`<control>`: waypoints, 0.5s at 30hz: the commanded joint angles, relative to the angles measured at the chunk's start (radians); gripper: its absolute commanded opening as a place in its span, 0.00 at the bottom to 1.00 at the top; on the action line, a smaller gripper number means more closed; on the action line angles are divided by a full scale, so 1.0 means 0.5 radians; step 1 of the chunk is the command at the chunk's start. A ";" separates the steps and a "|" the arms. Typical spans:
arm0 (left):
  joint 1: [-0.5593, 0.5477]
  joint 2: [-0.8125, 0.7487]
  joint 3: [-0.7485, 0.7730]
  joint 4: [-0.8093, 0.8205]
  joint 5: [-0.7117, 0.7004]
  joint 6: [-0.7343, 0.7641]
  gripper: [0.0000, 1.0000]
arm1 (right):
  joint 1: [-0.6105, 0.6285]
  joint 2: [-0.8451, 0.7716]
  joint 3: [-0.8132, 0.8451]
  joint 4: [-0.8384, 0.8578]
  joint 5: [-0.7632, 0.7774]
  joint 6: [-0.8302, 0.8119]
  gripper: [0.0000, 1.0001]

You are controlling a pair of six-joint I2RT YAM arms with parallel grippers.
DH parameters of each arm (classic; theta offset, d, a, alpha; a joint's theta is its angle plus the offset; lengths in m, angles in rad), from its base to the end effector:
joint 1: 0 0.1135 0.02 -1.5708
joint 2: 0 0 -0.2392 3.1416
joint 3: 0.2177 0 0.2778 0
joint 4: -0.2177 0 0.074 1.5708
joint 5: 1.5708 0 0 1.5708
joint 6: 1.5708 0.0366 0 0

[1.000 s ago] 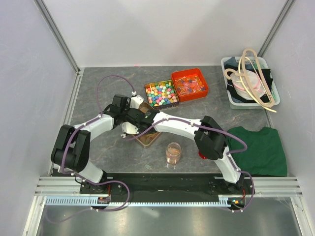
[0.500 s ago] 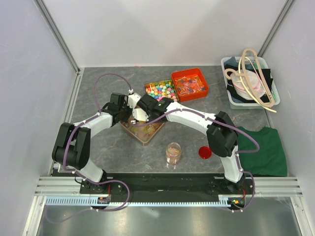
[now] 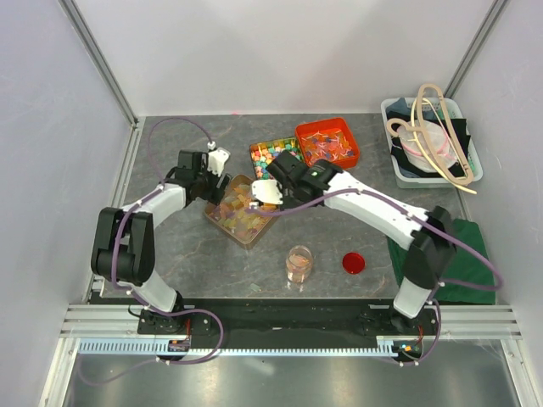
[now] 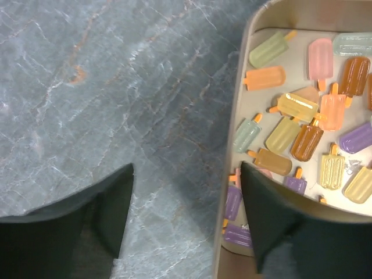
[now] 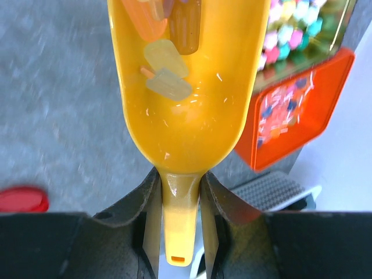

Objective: Pack the candies
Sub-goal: Scoop the fake candies from the storage box, then place the fake candies in the packing bottle.

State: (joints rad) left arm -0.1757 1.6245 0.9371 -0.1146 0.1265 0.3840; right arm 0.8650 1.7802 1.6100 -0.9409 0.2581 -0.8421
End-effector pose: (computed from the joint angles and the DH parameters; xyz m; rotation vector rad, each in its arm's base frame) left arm 0.3509 -0.0670 0.1473 0.7113 2.2556 -0.0495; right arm 0.2638 0.2951 0.2626 -1.9517 1.8095 -0.3381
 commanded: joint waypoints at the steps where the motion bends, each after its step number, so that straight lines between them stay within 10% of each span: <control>1: 0.090 0.021 0.154 -0.123 0.231 -0.090 0.85 | 0.006 -0.326 -0.127 -0.201 -0.062 -0.022 0.00; 15: 0.409 -0.214 0.470 -0.856 0.695 0.024 0.98 | 0.068 -1.011 -0.581 -0.631 0.180 -0.132 0.00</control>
State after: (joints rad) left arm -0.0063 1.6001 1.1313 -0.4103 0.3817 0.3717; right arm 0.8776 1.3277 1.3544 -1.1835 0.2882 -0.8757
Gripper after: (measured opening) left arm 0.972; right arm 0.342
